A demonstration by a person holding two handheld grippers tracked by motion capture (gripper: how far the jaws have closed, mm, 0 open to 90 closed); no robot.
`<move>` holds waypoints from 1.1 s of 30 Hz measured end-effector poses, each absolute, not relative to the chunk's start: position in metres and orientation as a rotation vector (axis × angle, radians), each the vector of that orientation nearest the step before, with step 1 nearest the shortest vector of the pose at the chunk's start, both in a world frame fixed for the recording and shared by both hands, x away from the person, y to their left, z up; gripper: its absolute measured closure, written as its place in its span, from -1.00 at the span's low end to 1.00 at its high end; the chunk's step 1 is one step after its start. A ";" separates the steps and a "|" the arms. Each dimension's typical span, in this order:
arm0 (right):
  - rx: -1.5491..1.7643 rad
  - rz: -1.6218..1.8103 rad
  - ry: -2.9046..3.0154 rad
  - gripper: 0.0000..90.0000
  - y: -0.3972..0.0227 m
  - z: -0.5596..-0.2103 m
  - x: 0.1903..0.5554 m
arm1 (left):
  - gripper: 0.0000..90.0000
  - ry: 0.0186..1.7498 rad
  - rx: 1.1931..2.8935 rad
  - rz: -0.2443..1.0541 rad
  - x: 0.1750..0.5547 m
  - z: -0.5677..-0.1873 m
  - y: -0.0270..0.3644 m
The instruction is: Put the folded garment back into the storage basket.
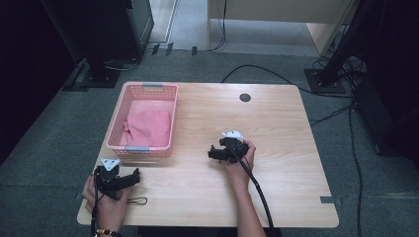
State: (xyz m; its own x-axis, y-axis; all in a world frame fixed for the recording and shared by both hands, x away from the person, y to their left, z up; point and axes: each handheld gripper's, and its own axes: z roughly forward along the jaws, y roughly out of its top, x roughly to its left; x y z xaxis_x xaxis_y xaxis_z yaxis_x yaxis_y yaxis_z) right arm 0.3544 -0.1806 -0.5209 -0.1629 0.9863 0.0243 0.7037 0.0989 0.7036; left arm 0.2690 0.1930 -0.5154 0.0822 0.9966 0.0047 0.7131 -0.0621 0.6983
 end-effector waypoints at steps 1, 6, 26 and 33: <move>1.647 0.815 1.922 -1.00 -0.182 -0.521 0.354 | -1.00 1.684 1.833 0.690 0.269 -0.515 0.193; 1.654 0.812 1.919 -1.00 -0.186 -0.521 0.353 | -1.00 1.684 1.833 0.690 0.269 -0.515 0.193; 1.679 0.800 1.887 -1.00 -0.206 -0.521 0.350 | -1.00 1.675 1.836 0.687 0.269 -0.516 0.192; 1.689 0.795 1.876 -1.00 -0.212 -0.521 0.349 | -1.00 1.672 1.839 0.686 0.269 -0.516 0.192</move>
State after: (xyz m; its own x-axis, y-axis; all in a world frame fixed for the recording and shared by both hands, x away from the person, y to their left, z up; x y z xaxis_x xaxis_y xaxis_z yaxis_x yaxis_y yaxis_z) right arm 0.3491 -0.2116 -0.5210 -0.1143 0.9932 0.0235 0.7081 0.0648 0.7031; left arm 0.2690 0.1923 -0.5155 0.0931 0.9956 0.0038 0.7117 -0.0692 0.6991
